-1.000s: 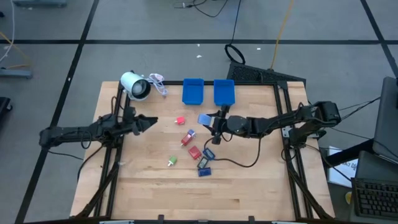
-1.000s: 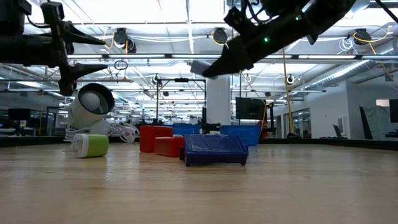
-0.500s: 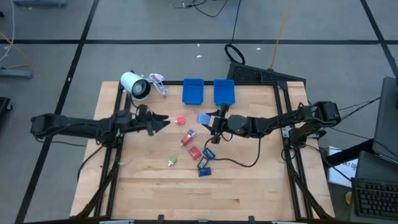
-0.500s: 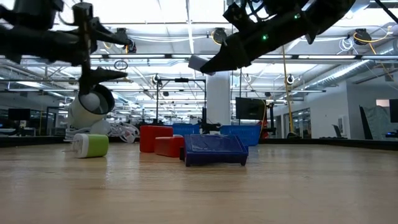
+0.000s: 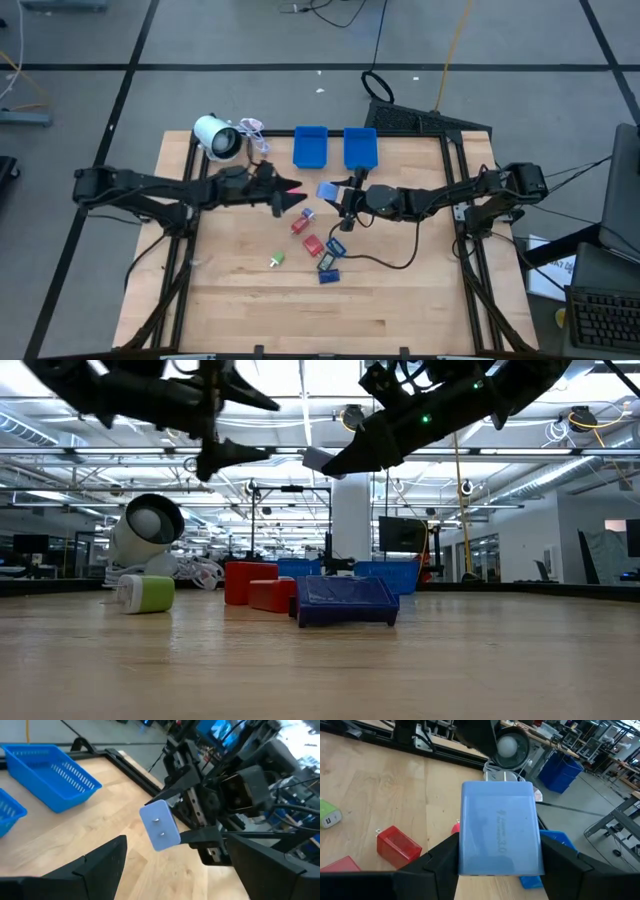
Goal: Pick & Place Office items
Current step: Put the light blue charger adapter into the left basket
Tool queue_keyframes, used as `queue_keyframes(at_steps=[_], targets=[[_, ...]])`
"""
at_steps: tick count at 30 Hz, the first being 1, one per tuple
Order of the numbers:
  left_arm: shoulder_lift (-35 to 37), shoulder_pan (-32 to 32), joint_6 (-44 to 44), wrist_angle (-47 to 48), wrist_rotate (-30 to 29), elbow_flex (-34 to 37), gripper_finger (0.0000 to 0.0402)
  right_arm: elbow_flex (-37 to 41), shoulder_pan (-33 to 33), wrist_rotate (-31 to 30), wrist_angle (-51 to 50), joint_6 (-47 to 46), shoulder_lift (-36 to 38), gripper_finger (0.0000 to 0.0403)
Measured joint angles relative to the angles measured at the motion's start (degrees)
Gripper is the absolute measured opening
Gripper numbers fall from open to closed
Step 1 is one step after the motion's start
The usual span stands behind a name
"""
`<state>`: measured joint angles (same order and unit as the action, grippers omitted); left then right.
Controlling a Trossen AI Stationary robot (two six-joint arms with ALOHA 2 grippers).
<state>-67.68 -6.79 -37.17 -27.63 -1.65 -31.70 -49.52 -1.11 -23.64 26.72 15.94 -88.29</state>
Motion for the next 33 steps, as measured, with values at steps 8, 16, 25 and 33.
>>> queue_keyframes(at_steps=[8, 16, 25, 33], targets=[[-10.9, -0.1, 0.9, 0.5, 0.1, -7.0, 0.0347, 0.0, -0.1, 0.0, 0.0, -0.1, 0.0, 0.0212], [-16.8, -0.1, 1.6, 0.4, 0.3, -11.6, 0.0347, 0.0, -0.1, 1.4, 0.1, -0.1, 0.0, 0.0212], [-17.1, -0.1, 2.5, 0.4, 1.6, -12.1, 0.0345, 0.0, -0.1, 1.4, 0.0, -0.1, 0.0, 0.0212], [-17.1, -0.1, 2.4, 0.4, 2.2, -12.1, 0.0271, 0.0, -0.1, 1.4, 0.0, -0.1, 0.0, 0.0212]])
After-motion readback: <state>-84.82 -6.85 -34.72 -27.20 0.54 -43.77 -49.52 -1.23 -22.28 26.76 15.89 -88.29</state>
